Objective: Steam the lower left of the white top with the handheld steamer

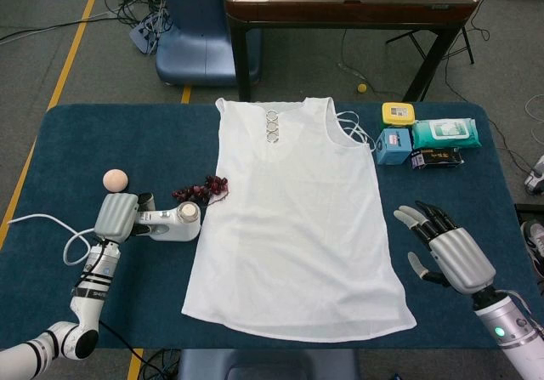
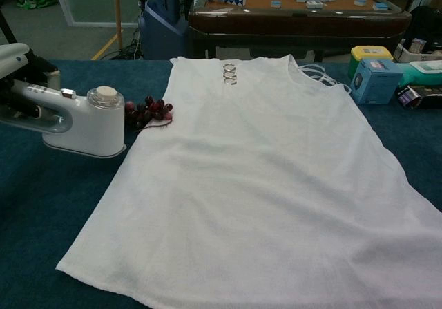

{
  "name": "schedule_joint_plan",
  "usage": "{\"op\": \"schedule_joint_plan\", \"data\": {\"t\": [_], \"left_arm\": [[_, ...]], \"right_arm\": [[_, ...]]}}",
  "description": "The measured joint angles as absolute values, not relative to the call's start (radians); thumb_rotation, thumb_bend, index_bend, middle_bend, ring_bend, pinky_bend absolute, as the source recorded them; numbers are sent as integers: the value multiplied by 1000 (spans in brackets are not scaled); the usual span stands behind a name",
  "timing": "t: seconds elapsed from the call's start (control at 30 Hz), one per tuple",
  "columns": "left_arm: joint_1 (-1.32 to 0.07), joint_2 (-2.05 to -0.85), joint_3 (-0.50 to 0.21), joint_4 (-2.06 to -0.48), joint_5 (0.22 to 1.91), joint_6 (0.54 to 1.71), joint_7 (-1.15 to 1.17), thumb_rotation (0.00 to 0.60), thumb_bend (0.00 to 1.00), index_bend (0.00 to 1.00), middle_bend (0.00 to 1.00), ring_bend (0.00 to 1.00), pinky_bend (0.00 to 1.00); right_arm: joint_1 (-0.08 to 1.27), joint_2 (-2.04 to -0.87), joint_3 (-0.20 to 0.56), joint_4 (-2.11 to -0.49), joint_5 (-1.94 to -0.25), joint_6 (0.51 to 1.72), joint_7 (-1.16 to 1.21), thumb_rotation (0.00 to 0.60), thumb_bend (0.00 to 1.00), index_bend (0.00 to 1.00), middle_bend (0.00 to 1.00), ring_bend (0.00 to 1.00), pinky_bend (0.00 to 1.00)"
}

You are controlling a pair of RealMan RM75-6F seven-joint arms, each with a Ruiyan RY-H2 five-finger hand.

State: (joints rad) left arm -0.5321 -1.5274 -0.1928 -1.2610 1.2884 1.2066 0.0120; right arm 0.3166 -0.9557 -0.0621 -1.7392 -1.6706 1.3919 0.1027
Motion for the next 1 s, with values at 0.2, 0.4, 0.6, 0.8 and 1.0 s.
{"op": "schedule_joint_plan", "data": {"t": [0.2, 0.4, 0.6, 0.8, 1.0], "left_arm": [[-514, -1535, -196, -1150, 1291, 1204, -114, 600, 262, 654, 772, 653, 688], [-504, -1576, -191, -1056, 1295, 1192, -177, 600, 261, 654, 772, 653, 689], [-500, -1618, -177, -991, 1302, 1176, -195, 600, 216, 594, 702, 615, 687], [-496, -1608, -164, -1003, 1304, 1143, -196, 600, 85, 303, 430, 359, 534], [-489, -1585, -169, -1055, 1280, 1131, -126, 600, 43, 55, 162, 134, 307]], "right_arm": [[299, -940, -54, -1756, -1655, 1389, 86, 600, 492, 32, 121, 30, 82], [292, -941, -46, -1762, -1653, 1379, 75, 600, 491, 32, 121, 30, 82], [285, -940, -38, -1763, -1653, 1376, 73, 600, 491, 32, 121, 30, 82], [277, -938, -33, -1758, -1652, 1375, 81, 600, 490, 32, 121, 30, 82], [273, -940, -28, -1751, -1658, 1375, 91, 600, 490, 32, 121, 30, 82]]}}
